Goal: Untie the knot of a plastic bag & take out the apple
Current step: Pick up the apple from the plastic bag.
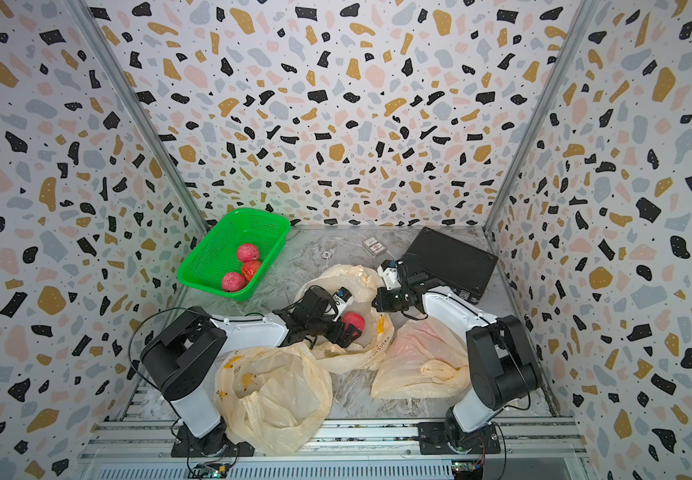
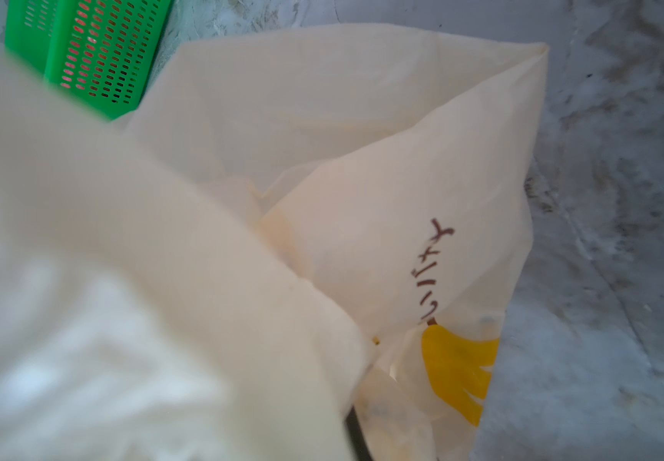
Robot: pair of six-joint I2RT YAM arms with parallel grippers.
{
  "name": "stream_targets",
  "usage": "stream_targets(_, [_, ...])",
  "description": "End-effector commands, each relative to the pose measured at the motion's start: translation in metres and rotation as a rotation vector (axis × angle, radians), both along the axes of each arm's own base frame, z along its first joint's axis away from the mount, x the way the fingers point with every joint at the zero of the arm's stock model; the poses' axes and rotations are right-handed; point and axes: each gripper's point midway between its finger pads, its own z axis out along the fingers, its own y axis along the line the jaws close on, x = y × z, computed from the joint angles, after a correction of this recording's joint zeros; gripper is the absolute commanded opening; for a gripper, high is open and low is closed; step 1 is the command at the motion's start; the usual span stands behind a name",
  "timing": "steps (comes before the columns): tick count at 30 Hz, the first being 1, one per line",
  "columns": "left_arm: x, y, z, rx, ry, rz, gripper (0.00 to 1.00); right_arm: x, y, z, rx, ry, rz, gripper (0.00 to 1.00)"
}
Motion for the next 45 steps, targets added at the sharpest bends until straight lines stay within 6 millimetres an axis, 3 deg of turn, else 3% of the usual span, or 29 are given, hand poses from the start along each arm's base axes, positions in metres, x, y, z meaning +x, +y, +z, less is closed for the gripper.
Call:
stream_targets(1, [0.005, -0.013, 0.009, -0.002, -0.034, -0.03, 0.99, 0.001, 0.002, 0.01, 0.01, -0.009, 0.008, 0.0])
stream_targets(7, [0.01, -0.013, 0.01, -0.037, -0.066, 0.006, 0.97, 0.001, 0.003, 0.01, 0.017, -0.008, 0.01, 0.0])
stream_targets(15, [0.011, -0.023, 0.022, -0.111, -0.075, -0.001, 0.72, -0.001, 0.003, 0.009, 0.014, -0.002, 0.013, 0.0])
stream_targets(22, [0.006, -0.021, 0.016, -0.108, -0.042, -0.003, 0.65, -0.001, 0.002, 0.008, 0.01, 0.005, 0.011, 0.0])
stream_targets(27, [-0.007, -0.015, 0.025, -0.093, -0.033, -0.046, 0.63, 0.002, 0.002, 0.008, -0.006, 0.005, 0.009, 0.0])
stream_targets(36, [-0.068, -0.001, 0.076, -0.142, -0.019, -0.286, 0.63, 0.025, 0.004, 0.007, -0.039, 0.023, -0.019, 0.0])
stream_targets(39, [-0.08, 0.006, 0.089, -0.138, -0.03, -0.325, 0.64, 0.03, 0.004, 0.006, -0.041, 0.021, -0.029, 0.0])
stream_targets(42, [-0.069, 0.016, 0.111, -0.162, -0.097, -0.255, 0.66, 0.036, 0.004, 0.007, -0.043, 0.006, -0.045, 0.0])
stream_targets(45, [-0.043, 0.03, 0.15, -0.249, -0.156, -0.111, 0.66, 0.049, 0.001, 0.011, -0.073, -0.023, -0.072, 0.0])
